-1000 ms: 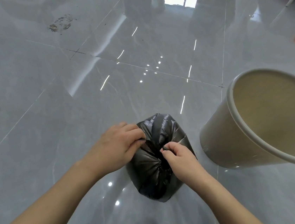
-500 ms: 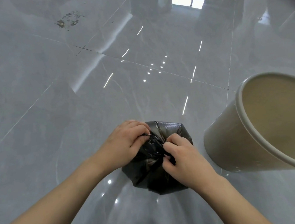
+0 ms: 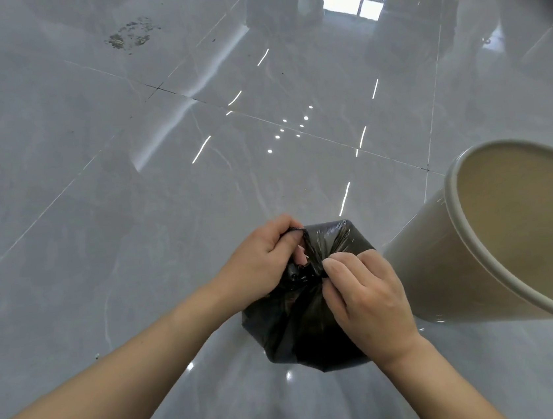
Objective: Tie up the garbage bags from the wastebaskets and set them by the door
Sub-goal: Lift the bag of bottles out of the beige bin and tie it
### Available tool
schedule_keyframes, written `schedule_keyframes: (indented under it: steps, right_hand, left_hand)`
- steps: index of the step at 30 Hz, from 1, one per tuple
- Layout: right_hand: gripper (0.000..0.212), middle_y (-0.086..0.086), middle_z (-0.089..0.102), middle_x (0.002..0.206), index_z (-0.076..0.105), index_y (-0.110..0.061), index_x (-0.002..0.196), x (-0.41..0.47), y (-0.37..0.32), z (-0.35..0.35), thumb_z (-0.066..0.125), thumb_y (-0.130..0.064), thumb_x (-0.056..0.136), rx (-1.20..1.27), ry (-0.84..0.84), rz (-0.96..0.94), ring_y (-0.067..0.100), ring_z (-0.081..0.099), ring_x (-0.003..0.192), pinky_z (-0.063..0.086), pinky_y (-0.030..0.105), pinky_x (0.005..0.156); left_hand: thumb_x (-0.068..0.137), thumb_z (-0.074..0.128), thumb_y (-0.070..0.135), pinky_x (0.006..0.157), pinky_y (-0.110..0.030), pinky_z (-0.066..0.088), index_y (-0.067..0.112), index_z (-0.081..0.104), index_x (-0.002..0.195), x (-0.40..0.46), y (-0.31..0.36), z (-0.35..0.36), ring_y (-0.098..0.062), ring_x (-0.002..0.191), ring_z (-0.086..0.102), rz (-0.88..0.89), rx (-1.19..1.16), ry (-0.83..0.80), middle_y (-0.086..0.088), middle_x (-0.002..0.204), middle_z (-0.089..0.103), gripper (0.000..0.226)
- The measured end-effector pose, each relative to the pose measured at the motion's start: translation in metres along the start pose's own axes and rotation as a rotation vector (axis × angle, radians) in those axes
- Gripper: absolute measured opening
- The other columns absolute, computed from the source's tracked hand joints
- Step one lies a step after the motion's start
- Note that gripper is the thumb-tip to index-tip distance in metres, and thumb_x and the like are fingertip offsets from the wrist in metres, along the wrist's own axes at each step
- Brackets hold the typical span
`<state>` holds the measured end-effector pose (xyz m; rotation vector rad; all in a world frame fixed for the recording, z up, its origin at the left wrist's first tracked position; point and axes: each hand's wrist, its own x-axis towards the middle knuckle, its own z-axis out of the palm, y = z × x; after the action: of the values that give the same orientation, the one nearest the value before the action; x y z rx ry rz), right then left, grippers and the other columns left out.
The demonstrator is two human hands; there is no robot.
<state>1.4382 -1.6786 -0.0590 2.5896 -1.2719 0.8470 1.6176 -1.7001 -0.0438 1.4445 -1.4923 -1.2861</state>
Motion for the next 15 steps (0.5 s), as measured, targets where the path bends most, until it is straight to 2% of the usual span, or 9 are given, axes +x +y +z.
schedule_keyframes:
  steps: [2, 5, 6, 12, 15]
  right_hand:
    - [0.016, 0.004, 0.063, 0.072, 0.066, -0.007, 0.073, -0.002, 0.002, -0.002, 0.060, -0.001, 0.087, -0.008, 0.054, 0.001, 0.024, 0.044, 0.056, 0.045, 0.038, 0.056]
    - [0.010, 0.003, 0.066, 0.074, 0.071, -0.005, 0.080, -0.008, 0.006, -0.003, 0.065, 0.001, 0.084, 0.005, 0.097, -0.001, 0.026, 0.048, 0.057, 0.046, 0.039, 0.057]
    - [0.008, 0.003, 0.067, 0.075, 0.072, -0.004, 0.083, -0.011, 0.007, -0.003, 0.066, 0.001, 0.084, 0.015, 0.104, 0.001, 0.027, 0.049, 0.057, 0.046, 0.040, 0.057]
    - [0.012, 0.000, 0.070, 0.079, 0.074, -0.006, 0.089, -0.014, 0.011, -0.006, 0.068, 0.001, 0.082, 0.052, 0.118, -0.018, 0.026, 0.052, 0.058, 0.047, 0.043, 0.056]
    - [0.023, -0.004, 0.071, 0.083, 0.065, -0.013, 0.103, -0.015, 0.013, -0.005, 0.068, -0.001, 0.083, 0.072, 0.135, -0.026, 0.025, 0.053, 0.059, 0.047, 0.042, 0.058]
  left_hand:
    - [0.101, 0.045, 0.018, 0.066, -0.029, 0.046, 0.012, 0.057, 0.086, 0.001, 0.002, 0.005, -0.006, 0.060, 0.056, -0.061, -0.057, -0.019, 0.001, 0.061, 0.061, 0.020]
    - [0.101, 0.047, 0.019, 0.044, -0.018, 0.035, 0.017, 0.057, 0.081, 0.001, 0.006, 0.012, -0.007, 0.042, 0.042, -0.183, -0.124, -0.047, 0.002, 0.053, 0.054, 0.022]
    - [0.100, 0.047, 0.019, 0.041, -0.017, 0.032, 0.018, 0.057, 0.080, 0.001, 0.008, 0.013, -0.007, 0.040, 0.038, -0.200, -0.129, -0.057, 0.004, 0.051, 0.052, 0.022]
    - [0.100, 0.047, 0.019, 0.039, -0.013, 0.028, 0.014, 0.056, 0.082, -0.001, 0.007, 0.012, -0.003, 0.036, 0.033, -0.234, -0.097, -0.117, 0.005, 0.046, 0.045, 0.021]
    - [0.100, 0.047, 0.022, 0.041, -0.017, 0.028, 0.016, 0.057, 0.080, -0.003, 0.003, 0.012, -0.005, 0.038, 0.033, -0.273, -0.073, -0.153, 0.006, 0.045, 0.043, 0.024]
